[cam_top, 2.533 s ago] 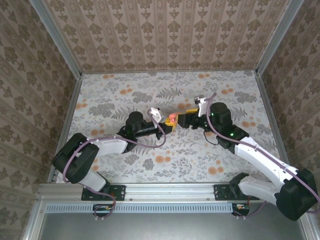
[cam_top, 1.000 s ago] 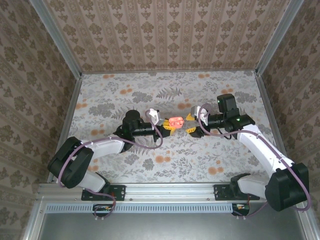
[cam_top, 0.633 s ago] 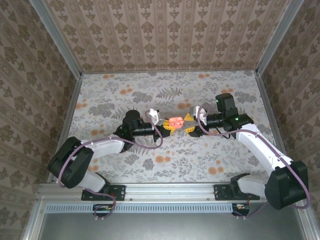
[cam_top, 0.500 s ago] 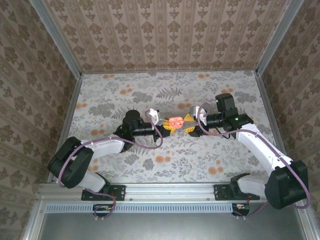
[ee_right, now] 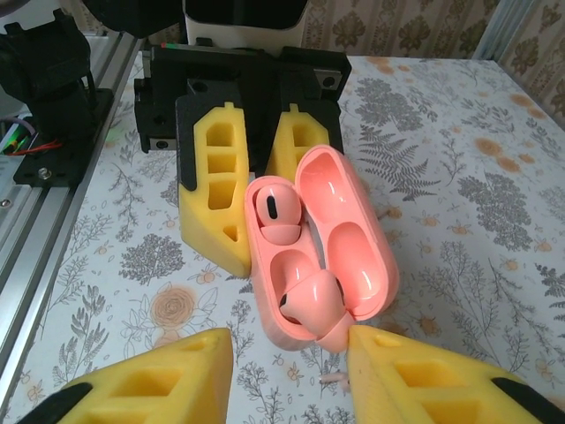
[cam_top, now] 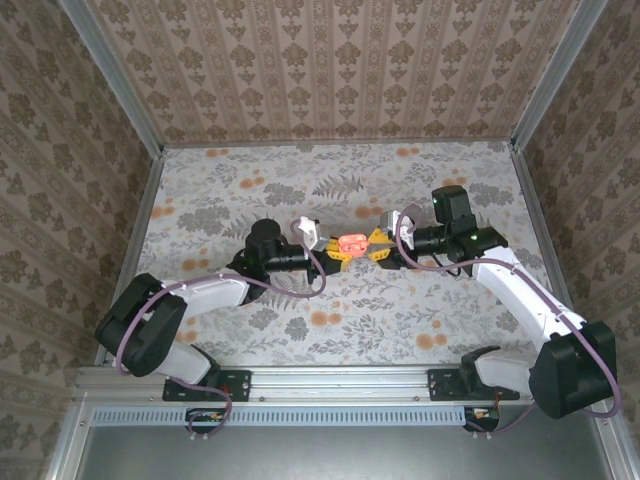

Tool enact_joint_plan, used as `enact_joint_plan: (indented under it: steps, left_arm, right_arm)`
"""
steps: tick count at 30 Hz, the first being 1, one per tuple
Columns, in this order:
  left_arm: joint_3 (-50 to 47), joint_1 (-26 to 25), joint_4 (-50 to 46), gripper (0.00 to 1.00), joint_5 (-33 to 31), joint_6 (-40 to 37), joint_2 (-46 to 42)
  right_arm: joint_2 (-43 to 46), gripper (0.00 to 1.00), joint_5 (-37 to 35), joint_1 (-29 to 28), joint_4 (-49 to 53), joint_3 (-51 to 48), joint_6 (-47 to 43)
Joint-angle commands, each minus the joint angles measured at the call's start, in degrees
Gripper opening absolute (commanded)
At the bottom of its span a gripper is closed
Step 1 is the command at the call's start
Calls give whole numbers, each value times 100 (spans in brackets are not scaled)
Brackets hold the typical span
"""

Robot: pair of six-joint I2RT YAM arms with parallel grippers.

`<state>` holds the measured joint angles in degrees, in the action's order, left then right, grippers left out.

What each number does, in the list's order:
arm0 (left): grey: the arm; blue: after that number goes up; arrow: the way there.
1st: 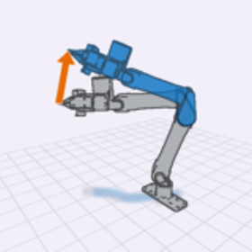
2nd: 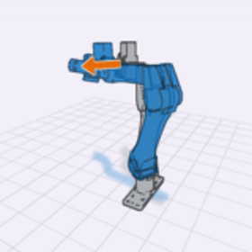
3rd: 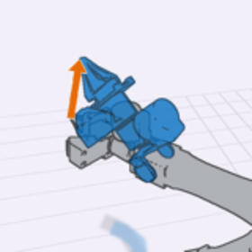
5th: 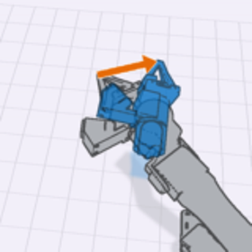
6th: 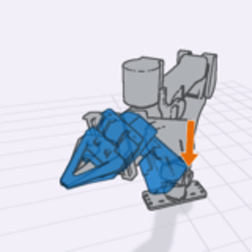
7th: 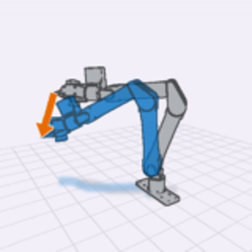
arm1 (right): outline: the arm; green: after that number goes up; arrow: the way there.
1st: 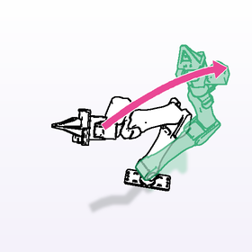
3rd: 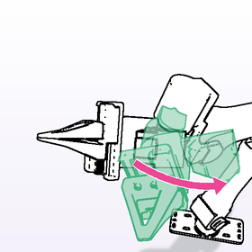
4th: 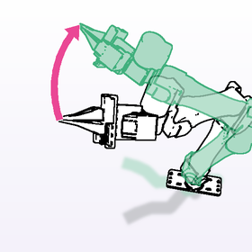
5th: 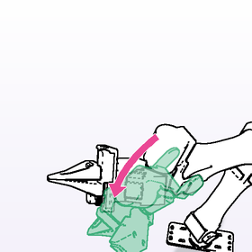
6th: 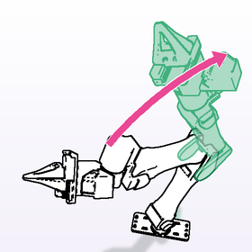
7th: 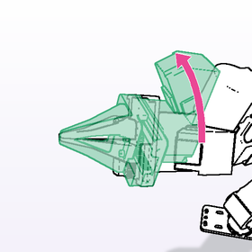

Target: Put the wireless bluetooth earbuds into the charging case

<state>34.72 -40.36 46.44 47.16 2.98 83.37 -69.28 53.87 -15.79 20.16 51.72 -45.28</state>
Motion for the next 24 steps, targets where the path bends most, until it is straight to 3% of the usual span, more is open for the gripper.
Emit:
enact_joint_plan:
  steps: [1, 11, 24]
  left_arm:
    - [206, 49, 138, 16, 3, -13, -164]
    - [212, 46, 112, 16, -39, -16, -197]
    - [186, 48, 130, 16, -192, -3, -245]
  right_arm:
    - [-60, 37, 278, -47, -27, 100, -93]
    - [-51, 29, 226, -56, -96, 62, 13]
    - [-11, 26, 2, -70, -132, -5, 229]
